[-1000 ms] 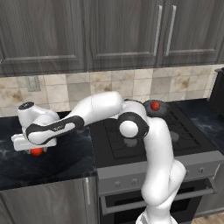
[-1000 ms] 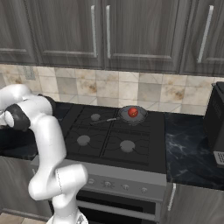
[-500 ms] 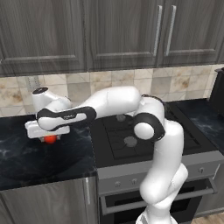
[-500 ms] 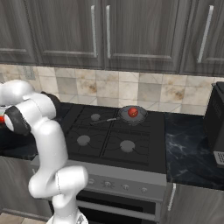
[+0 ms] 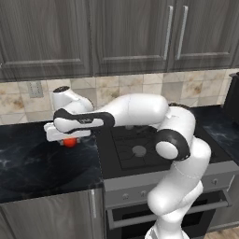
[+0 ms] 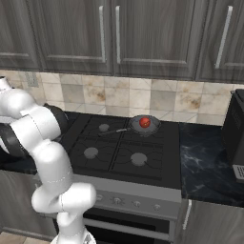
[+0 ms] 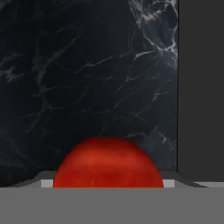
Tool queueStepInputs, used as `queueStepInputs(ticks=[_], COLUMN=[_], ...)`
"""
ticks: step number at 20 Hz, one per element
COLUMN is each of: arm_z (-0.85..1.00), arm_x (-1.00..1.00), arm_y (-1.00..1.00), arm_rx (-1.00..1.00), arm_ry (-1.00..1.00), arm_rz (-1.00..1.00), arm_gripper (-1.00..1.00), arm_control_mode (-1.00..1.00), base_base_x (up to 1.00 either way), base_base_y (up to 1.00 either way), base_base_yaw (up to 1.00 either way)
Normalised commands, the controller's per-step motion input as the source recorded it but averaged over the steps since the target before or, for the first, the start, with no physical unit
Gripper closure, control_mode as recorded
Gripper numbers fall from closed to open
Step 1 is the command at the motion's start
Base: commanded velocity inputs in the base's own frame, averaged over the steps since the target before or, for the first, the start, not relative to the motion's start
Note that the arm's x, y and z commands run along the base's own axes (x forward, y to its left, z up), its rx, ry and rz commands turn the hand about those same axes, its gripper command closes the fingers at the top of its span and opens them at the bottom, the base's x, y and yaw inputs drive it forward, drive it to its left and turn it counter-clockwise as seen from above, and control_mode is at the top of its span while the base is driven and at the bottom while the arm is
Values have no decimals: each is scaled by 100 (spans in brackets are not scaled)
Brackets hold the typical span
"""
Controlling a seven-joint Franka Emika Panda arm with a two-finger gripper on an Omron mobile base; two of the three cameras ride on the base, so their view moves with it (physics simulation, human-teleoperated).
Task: Place the pan on the rear right burner on the stove. Then place the tomato and the onion in the pan and turn on the rear right burner.
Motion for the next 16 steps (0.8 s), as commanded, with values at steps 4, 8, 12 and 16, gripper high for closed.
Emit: queueStepInputs(ticks=[4, 8, 12, 16], arm_z=[2, 2, 5, 6], arm_x=[7, 7, 2, 0], arm_y=[-64, -64, -64, -64], arm_rx=[0, 0, 0, 0], arm_ry=[0, -2, -3, -4], arm_rz=[0, 0, 0, 0], arm_gripper=[100, 100, 100, 100], arm_control_mode=[-100, -100, -100, -100], base_base_x=[0, 0, 0, 0], base_base_y=[0, 0, 0, 0], base_base_yaw=[0, 0, 0, 0])
